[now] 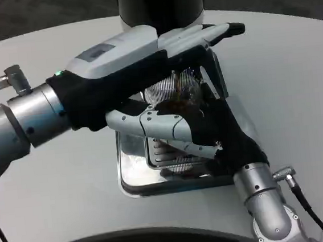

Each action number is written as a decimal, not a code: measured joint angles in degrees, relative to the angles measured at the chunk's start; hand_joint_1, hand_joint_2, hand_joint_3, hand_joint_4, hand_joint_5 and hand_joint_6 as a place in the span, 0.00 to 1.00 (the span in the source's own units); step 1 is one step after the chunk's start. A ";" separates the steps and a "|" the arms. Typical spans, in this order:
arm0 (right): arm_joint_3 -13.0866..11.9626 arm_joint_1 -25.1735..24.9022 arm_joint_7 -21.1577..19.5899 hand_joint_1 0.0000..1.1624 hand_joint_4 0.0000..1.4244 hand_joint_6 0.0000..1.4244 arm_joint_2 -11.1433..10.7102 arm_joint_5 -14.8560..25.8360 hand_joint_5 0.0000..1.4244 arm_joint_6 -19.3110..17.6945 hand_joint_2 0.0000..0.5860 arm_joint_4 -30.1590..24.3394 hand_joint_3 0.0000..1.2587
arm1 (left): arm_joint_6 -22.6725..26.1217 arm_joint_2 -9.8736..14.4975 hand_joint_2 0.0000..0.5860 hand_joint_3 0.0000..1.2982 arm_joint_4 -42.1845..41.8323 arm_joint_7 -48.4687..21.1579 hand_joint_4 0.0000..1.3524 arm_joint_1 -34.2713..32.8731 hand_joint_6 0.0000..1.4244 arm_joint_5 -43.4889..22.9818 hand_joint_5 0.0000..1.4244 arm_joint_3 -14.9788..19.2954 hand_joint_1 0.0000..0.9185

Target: Grasp the cup under the faucet to collect the drink, then remove the cup.

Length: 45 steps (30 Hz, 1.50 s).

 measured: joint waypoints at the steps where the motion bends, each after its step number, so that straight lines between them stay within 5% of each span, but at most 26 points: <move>1: 0.00 -0.17 -0.09 0.65 0.00 0.06 0.03 0.02 0.00 -0.11 0.29 0.27 0.00 | 0.08 0.00 0.15 0.00 -0.03 0.00 0.00 0.02 0.00 -0.04 0.00 0.04 0.00; 7: 0.01 -1.04 -0.62 0.65 0.00 0.07 0.18 0.06 0.00 -0.59 0.29 1.58 0.00 | 0.39 -0.65 0.19 0.00 -0.47 2.10 0.00 2.79 0.00 -2.14 0.00 2.54 0.00; 16: 0.10 -2.06 -1.52 0.70 0.00 0.11 0.75 0.11 0.02 -1.04 0.30 3.44 0.00 | -0.28 -4.95 0.23 0.00 -1.98 9.28 0.00 8.65 0.00 -9.19 0.00 11.95 0.00; 22: 0.07 -2.65 -2.29 0.76 0.03 0.17 1.22 0.29 0.06 -1.99 0.28 4.90 0.00 | 0.47 -5.08 0.25 0.00 -3.49 10.53 0.00 13.11 0.00 -11.52 0.00 15.03 0.00; 28: -0.15 -4.86 -3.04 0.81 0.19 0.32 1.82 1.48 0.19 -3.78 0.30 8.47 0.13 | 2.76 -4.98 0.26 0.00 -4.43 10.58 0.00 16.42 0.00 -12.85 0.00 17.32 0.00; 33: -0.73 -5.75 -5.19 0.90 0.38 0.57 2.87 2.12 0.40 -5.67 0.34 10.96 0.30 | 4.61 -4.81 0.26 0.00 -5.39 10.64 0.00 17.81 0.00 -13.73 0.00 18.84 0.00; 38: -1.33 -5.80 -11.28 0.99 0.48 0.78 4.61 1.45 0.57 -6.98 0.27 12.06 0.43 | 5.93 -4.44 0.26 0.00 -6.52 10.65 0.00 19.35 0.00 -13.83 0.00 19.59 0.00; 45: -1.32 -4.84 -16.75 1.00 0.54 0.87 5.55 -0.13 0.63 -6.60 0.19 10.85 0.49 | 7.09 -4.21 0.26 0.00 -7.47 10.65 0.00 19.79 0.00 -13.82 0.00 19.67 0.00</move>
